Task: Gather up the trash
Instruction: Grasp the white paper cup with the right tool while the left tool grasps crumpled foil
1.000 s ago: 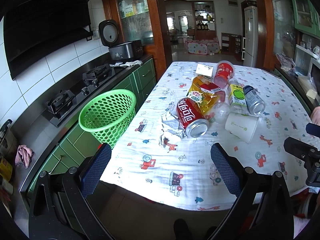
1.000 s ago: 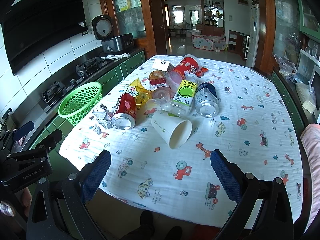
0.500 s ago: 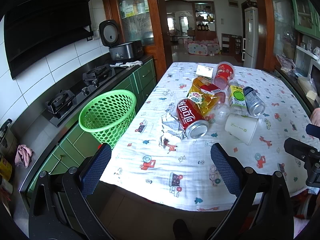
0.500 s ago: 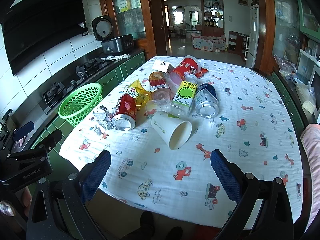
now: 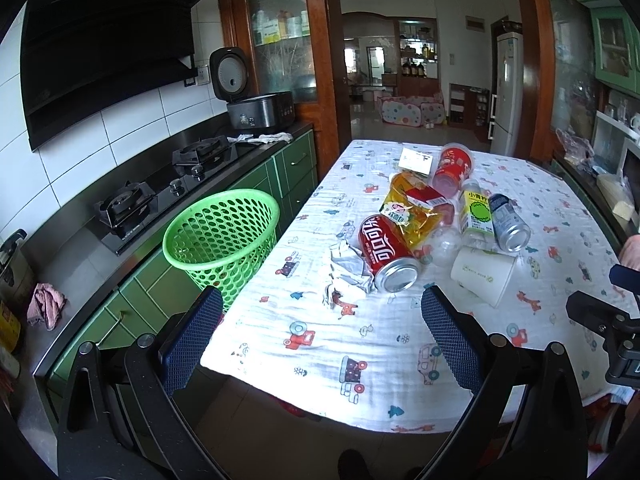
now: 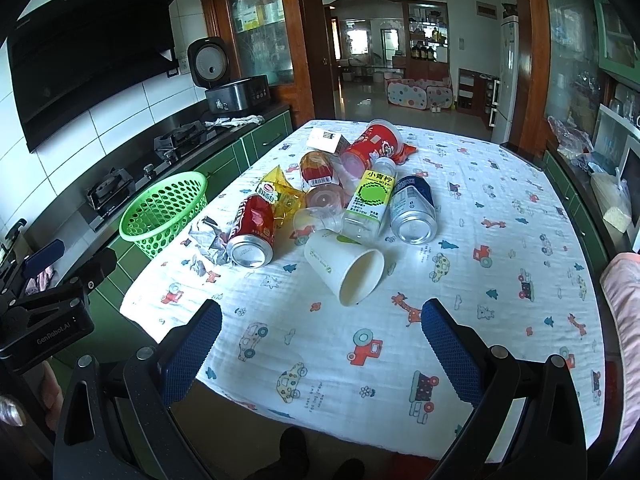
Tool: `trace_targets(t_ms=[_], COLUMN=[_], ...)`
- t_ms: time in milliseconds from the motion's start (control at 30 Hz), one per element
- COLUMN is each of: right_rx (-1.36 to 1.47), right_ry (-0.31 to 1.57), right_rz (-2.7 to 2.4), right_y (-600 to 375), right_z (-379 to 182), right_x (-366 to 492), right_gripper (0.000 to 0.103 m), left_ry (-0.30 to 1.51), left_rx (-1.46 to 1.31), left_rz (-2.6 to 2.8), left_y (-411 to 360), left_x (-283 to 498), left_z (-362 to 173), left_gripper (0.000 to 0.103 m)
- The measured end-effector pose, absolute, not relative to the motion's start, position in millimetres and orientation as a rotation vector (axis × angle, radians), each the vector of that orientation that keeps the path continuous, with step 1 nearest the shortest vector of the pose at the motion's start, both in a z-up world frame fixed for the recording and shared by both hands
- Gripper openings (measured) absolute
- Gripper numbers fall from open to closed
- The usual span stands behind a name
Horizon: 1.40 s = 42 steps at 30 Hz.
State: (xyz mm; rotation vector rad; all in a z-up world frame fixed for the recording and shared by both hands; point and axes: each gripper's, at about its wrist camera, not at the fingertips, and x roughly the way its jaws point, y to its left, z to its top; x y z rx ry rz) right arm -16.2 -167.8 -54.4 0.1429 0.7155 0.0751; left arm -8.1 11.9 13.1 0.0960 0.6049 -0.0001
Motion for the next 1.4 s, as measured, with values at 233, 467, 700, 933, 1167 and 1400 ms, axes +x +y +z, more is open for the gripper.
trace_targets(t_ms=[233,467,700,933,1167,1400], right_rx=[0.139,0.132,0.106,0.089,0.065,-0.027], right_ry=[0.713,0.713,0.727,0.759,0.822,0.91], right_rz=[0.075,0.083,0.111,0.139,0.196,0.27], right_y=[-167.4,-166.2,-165.2,-173.6,-181.7,-181.8], right_z=[-54.3,-55.0,-61.3,-72.4,-85.3,-104.4], right_x=[-16.5,-14.7,-1.0,24.3,63.2,106.9], right_gripper=[0.097,0.097,0.096,0.095,0.08,0.076], left_ry=[0.611,0.619,0.64,0.677,0.752,0.81], left_rx=[0.083,0.086,0.095,0.099,0.047,0.042], left_rz=[0.007,0.013,0.022,0.018,-0.026,-0.086], left_y=[16.0,19.7,23.3,26.1,34.5,32.0], left_x=[-6.1,-0.7,13.2,38.0,68.8,98.0], left_z=[12.1,10.0,6.4,-1.0,-14.4,-32.6], left_gripper=[0.098,0.098,0.098,0.093,0.078,0.073])
